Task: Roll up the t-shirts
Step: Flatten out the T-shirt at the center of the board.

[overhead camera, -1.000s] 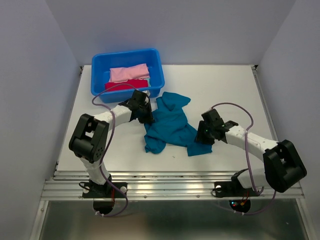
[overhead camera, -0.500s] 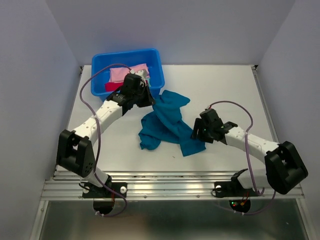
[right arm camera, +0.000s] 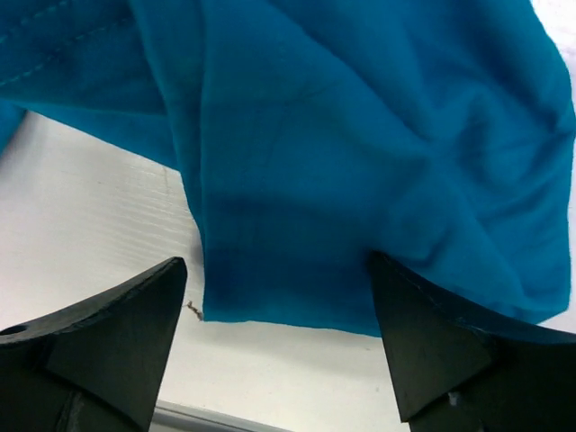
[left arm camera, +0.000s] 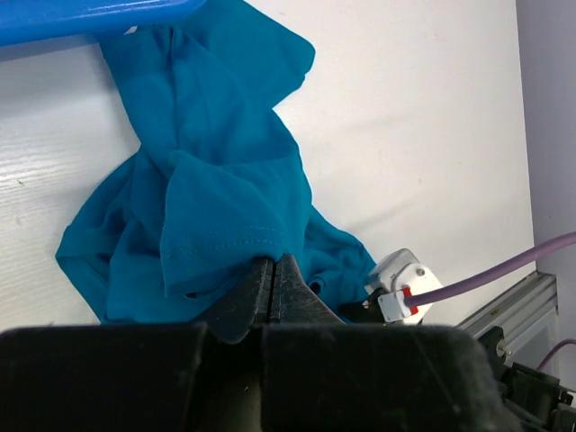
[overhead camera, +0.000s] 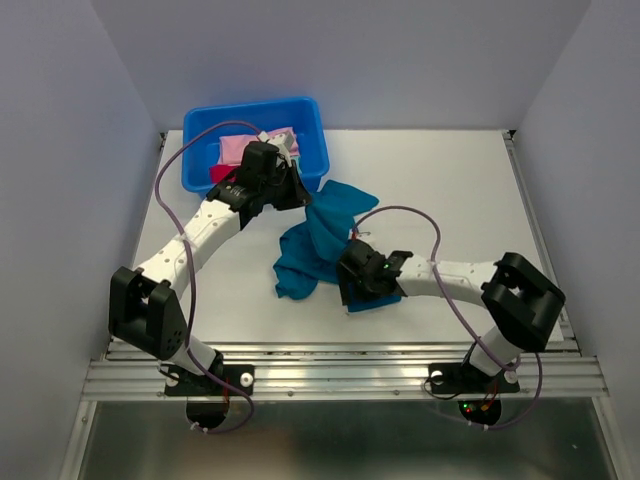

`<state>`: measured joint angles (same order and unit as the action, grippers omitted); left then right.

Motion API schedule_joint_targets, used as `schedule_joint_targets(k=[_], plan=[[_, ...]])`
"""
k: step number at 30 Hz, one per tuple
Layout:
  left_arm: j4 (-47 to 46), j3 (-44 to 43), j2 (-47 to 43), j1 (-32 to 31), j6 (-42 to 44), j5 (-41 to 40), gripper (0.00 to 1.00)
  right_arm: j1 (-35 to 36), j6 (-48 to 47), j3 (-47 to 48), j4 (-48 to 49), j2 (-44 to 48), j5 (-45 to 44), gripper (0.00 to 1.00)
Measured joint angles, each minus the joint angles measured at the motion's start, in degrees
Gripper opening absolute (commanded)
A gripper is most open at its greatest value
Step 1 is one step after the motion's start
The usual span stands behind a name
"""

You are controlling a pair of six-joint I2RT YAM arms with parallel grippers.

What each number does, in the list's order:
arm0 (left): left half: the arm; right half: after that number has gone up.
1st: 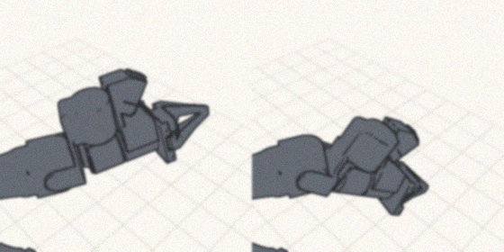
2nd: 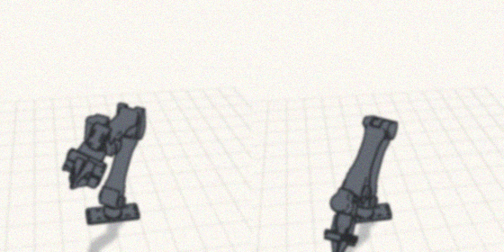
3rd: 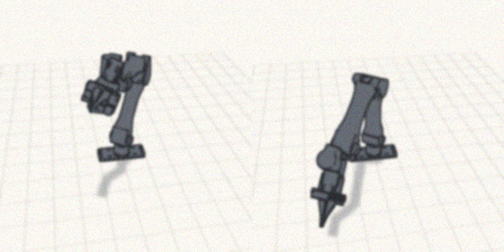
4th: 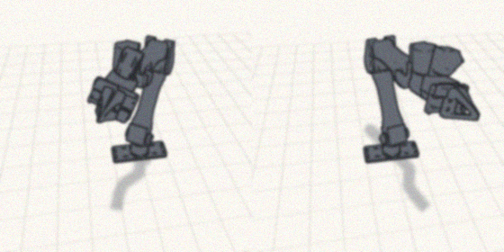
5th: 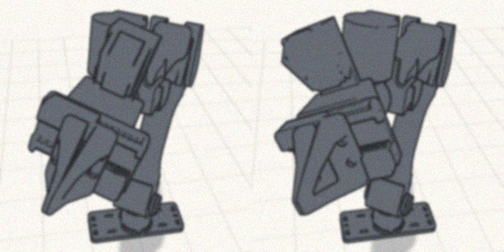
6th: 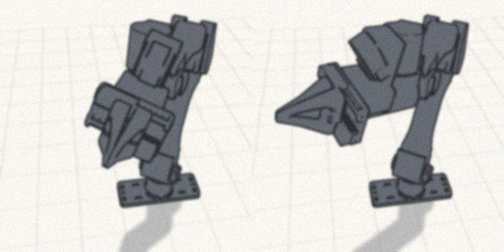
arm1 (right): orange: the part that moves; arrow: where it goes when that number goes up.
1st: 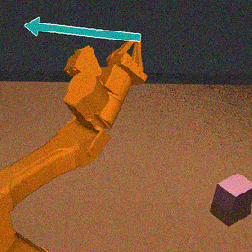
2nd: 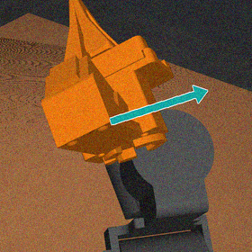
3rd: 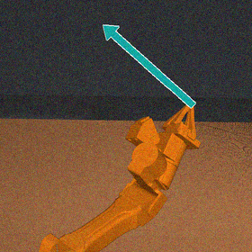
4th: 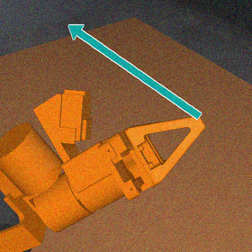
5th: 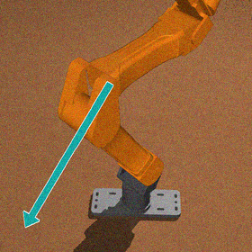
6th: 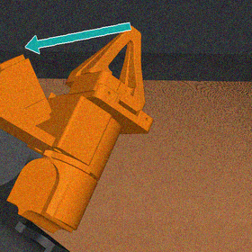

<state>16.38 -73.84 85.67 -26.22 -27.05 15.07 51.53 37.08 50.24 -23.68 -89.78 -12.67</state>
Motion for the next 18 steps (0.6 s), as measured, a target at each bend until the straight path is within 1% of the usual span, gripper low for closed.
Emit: schedule_joint_targets(k=[2,3,5,6,8,11,13,15,18], plan=[[0.2,0.0,0.0,0.0,0.0,0.1,0.0,1.5,0.0,1.7,-0.6,-2.3,-1.7,0.65],[0.2,0.0,0.0,0.0,0.0,0.2,0.0,1.9,0.3,2.8,-0.4,-3.4,-2.5,0.49],[0.2,0.0,0.0,0.0,0.0,0.2,0.0,2.2,1.1,4.5,-0.2,-5.4,-4.4,0.3],[0.3,0.0,0.0,0.0,0.0,0.2,0.0,2.2,1.5,5.4,-0.3,-6.4,-5.7,0.15],[0.8,-0.1,0.0,0.0,0.0,0.0,0.0,2.2,2.6,6.5,-0.7,-7.5,-8.0,0.01],[2.3,-1.0,0.0,0.0,0.3,-0.6,0.0,2.2,3.1,7.5,-1.7,-7.9,-10.7,0.01],[4.4,-3.2,0.0,0.2,0.9,-1.2,0.0,2.2,2.8,7.7,-2.9,-7.0,-12.1,0.01],[6.3,-6.6,0.1,0.7,1.5,-1.8,0.0,2.2,1.4,8.0,-4.4,-4.5,-13.2,0.01],[9.0,-14.5,0.5,1.9,2.6,-2.7,0.0,2.2,-2.3,9.3,-6.1,3.6,-14.3,0.01]])
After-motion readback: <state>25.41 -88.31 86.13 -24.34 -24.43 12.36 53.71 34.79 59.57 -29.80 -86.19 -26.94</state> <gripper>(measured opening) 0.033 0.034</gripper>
